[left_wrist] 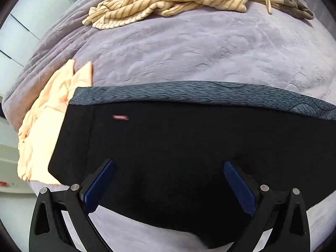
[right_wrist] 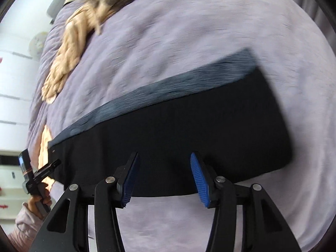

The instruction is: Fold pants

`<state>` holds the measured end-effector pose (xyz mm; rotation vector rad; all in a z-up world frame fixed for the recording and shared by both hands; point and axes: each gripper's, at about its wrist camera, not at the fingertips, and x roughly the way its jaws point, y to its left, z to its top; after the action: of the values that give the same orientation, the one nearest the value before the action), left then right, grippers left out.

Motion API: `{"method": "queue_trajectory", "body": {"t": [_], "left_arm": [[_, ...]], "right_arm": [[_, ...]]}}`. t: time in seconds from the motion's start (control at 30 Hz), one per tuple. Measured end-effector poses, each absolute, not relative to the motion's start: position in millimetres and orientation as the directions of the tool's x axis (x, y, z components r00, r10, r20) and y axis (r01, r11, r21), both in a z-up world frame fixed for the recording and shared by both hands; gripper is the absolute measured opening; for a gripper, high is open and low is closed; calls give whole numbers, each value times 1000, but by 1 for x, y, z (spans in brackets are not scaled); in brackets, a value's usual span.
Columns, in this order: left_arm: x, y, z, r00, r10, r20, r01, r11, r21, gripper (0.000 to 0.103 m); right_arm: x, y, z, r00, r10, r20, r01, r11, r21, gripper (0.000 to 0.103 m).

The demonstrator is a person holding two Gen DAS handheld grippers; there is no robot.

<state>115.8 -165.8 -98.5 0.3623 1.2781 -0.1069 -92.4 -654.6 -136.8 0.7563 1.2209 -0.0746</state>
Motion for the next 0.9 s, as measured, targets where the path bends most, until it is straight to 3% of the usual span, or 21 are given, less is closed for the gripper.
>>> {"method": "queue_trajectory", "body": {"t": [0.2,0.47,0.63,0.73,0.83,0.87,0.9], "left_arm": [[129,-91,-99,311,73,-948,297,940,169,103],[136,4,-130,269,22,-963,176,982,72,103],[125,15,-135,308,-25,-951,149,989,22,103],[121,13,-137,330,-38,-943,149,989,13,103],[118,14,-137,339,-65,-939,155,988,-12,103],[117,15,-137,339,-69,-938,158,987,-16,103],[116,16,-137,335,-74,-939,157,987,-21,103]], "right_arm": [[-9,-522,-103,355,424,-833,228,825,517,54],[161,-278,-71,179,535,-826,-282,832,478,54],[242,-146,-101,-5,510,-860,-491,748,446,54],[264,-107,-131,-43,438,-898,-537,748,391,54],[275,-98,-156,-120,428,-896,-517,743,424,54],[274,-96,-162,-155,434,-887,-507,736,449,44],[272,-96,-165,-185,446,-876,-505,721,474,17]]}}
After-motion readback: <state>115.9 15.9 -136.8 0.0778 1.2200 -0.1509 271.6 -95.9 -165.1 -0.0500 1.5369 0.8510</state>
